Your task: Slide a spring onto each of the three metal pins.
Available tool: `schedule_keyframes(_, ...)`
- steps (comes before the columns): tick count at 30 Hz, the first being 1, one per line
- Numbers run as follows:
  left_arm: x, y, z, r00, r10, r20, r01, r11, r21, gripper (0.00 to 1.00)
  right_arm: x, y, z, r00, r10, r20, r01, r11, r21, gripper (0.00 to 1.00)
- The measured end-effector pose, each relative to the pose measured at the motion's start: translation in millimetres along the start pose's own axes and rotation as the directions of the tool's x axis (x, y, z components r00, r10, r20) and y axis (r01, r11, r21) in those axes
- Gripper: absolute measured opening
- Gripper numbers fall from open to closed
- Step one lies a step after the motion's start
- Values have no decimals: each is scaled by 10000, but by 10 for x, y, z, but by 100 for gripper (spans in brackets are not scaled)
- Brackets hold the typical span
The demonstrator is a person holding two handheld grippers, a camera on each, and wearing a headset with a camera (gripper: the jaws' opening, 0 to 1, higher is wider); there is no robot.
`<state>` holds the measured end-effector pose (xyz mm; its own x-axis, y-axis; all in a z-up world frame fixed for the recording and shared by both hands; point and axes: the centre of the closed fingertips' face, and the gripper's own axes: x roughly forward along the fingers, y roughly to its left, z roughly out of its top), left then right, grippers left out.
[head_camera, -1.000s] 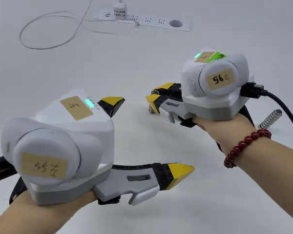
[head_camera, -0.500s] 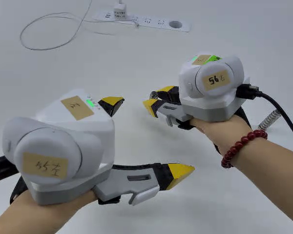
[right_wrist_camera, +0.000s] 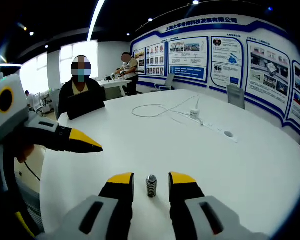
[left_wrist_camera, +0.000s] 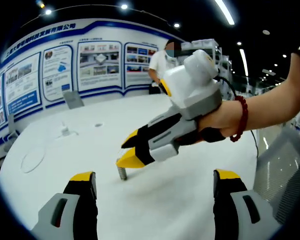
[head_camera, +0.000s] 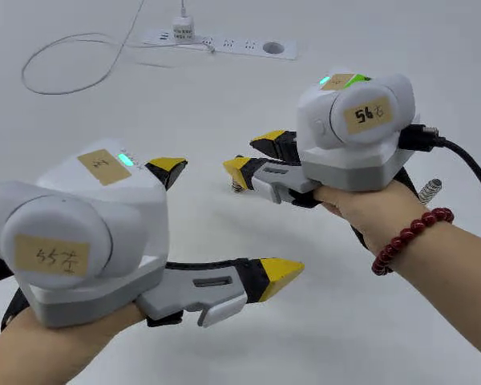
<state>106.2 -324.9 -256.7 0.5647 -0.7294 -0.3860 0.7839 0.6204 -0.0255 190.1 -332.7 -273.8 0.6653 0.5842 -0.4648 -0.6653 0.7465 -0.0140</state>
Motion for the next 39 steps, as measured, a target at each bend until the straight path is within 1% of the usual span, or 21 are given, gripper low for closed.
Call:
schedule_keyframes(4, -20, 3, 32, 10000, 33, 70, -32, 9999, -140, 99, -135, -59, 17, 9998, -170, -103, 172, 9995, 247, 30)
schedule_keyframes(5, -26, 1, 45, 9999, 35, 104, -33, 9998, -187, 99, -179, -86, 24, 9996, -278, -71, 279, 9993, 261, 30)
schedule_keyframes(11, -41, -7, 93, 9999, 85, 110, -84, 9999, -116, 99, -389, -151, 34, 9988, -484, -51, 485, 9986, 193, 31)
schedule_keyframes(14, -55, -9, 122, 9998, 126, 138, -124, 9999, -102, 99, -504, -199, 14, 9978, -659, -112, 662, 9974, 284, 32)
schedule_keyframes(17, -85, -4, 150, 9995, 209, 236, -204, 9996, -214, 99, -652, -247, -20, 9960, -892, -85, 895, 9950, 450, 34)
schedule_keyframes(22, -125, -28, 145, 9995, 279, 148, -276, 9994, -207, 100, -872, -318, -108, 9917, -1280, -136, 1286, 9894, 676, 38)
schedule_keyframes(28, -154, -54, 130, 9995, 324, 52, -322, 9990, -305, 100, -1099, -387, -252, 9867, -1584, -359, 1609, 9836, 821, 43)
schedule_keyframes(29, -162, -47, 121, 9992, 399, -7, -399, 9985, -375, 100, -1145, -396, -284, 9860, -1613, -427, 1644, 9829, 825, 43)
schedule_keyframes(32, -183, -35, 129, 9988, 490, 27, -489, 9978, -450, 100, -1260, -428, -343, 9835, -1753, -437, 1788, 9792, 957, 46)
schedule_keyframes(39, -234, 9, 136, 9976, 690, -6, -690, 9968, -403, 100, -1487, -511, -525, 9753, -2098, -695, 2166, 9699, 1112, 50)
